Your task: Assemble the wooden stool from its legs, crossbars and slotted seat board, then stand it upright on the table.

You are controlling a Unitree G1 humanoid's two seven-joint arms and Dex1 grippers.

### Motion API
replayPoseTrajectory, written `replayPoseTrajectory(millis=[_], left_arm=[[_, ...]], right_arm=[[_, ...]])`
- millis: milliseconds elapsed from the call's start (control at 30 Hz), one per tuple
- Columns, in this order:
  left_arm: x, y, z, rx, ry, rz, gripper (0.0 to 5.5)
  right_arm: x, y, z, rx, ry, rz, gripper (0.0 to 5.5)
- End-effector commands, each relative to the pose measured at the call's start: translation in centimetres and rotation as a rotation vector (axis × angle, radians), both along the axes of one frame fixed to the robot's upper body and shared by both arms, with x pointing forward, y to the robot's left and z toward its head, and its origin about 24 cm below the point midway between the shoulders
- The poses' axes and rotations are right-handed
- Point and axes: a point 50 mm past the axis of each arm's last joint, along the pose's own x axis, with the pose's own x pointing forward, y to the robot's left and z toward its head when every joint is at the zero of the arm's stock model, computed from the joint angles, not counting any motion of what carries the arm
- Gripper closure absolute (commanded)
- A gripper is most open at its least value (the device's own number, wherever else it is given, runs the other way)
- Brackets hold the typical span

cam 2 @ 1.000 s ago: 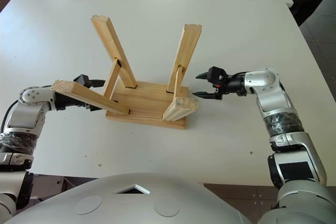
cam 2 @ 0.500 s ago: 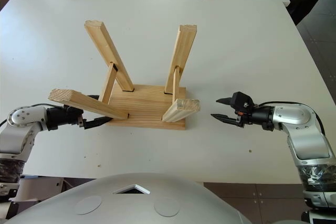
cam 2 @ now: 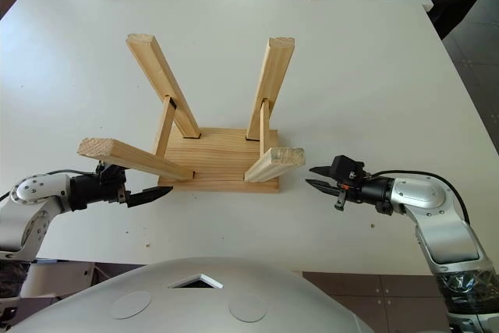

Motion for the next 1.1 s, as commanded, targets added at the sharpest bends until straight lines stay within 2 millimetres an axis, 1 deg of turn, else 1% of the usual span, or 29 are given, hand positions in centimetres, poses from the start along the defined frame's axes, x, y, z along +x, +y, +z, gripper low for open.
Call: replayPoseTrajectory(millis=[33,67,100,167,300,367,433,533,600,700,800,833,967,1000,1100], left_arm=[[0.0,0.5,0.7,-0.001,0.012,-0.014,1.88],[0.0,0.5,0.8,-0.002,0.014,-0.013,1.96],[0.0,0.6,0.9,0.000,0.007,-0.008,2.16],[0.2,0.8,1.1,0.011,-0.015,-0.002,2.46],[1.3,1.8,2.2,0.007,-0.072,0.075,3.13],[1.6,2.6,2.9,0.005,-0.100,0.118,3.13],[1.6,3.5,3.3,0.031,-0.106,0.144,3.13],[1.1,4.4,2.4,0.143,-0.122,0.127,3.13],[0.3,4.3,1.4,0.221,-0.151,0.067,3.13],[-0.6,4.1,-0.6,0.336,-0.215,-0.008,3.13],[-1.1,3.3,-1.6,0.314,-0.226,-0.016,3.58],[-1.2,3.1,-1.8,0.304,-0.231,-0.015,3.77],[-1.0,2.4,-2.2,0.297,-0.266,0.006,4.17],[-1.0,2.3,-2.3,0.294,-0.268,0.010,4.41],[-1.2,1.8,-2.5,0.285,-0.272,0.004,4.53]], right_arm=[[0.4,0.1,-0.2,-0.024,-0.040,-0.023,5.03],[0.5,0.1,-0.3,-0.030,-0.051,-0.029,5.11],[0.5,0.1,-0.3,-0.032,-0.055,-0.033,5.31],[0.5,0.2,-0.4,-0.034,-0.062,-0.037,5.50],[0.6,0.1,-0.6,-0.041,-0.074,-0.043,5.50],[0.4,0.0,-0.7,-0.046,-0.073,-0.045,5.50],[0.3,-0.1,-0.8,-0.060,-0.075,-0.040,5.50],[0.2,0.0,-0.9,-0.079,-0.086,-0.040,5.50],[0.0,0.2,-1.0,-0.077,-0.091,-0.040,5.50],[-0.2,1.1,-1.0,-0.064,-0.103,-0.022,5.50],[-0.4,1.7,-1.1,-0.056,-0.105,-0.005,5.50],[-0.5,1.8,-1.1,-0.054,-0.103,0.000,5.50],[-0.6,2.2,-1.2,-0.055,-0.097,0.012,5.50],[-0.6,2.3,-1.2,-0.054,-0.096,0.014,5.50],[-0.7,2.9,-1.3,-0.054,-0.101,0.033,5.50]])
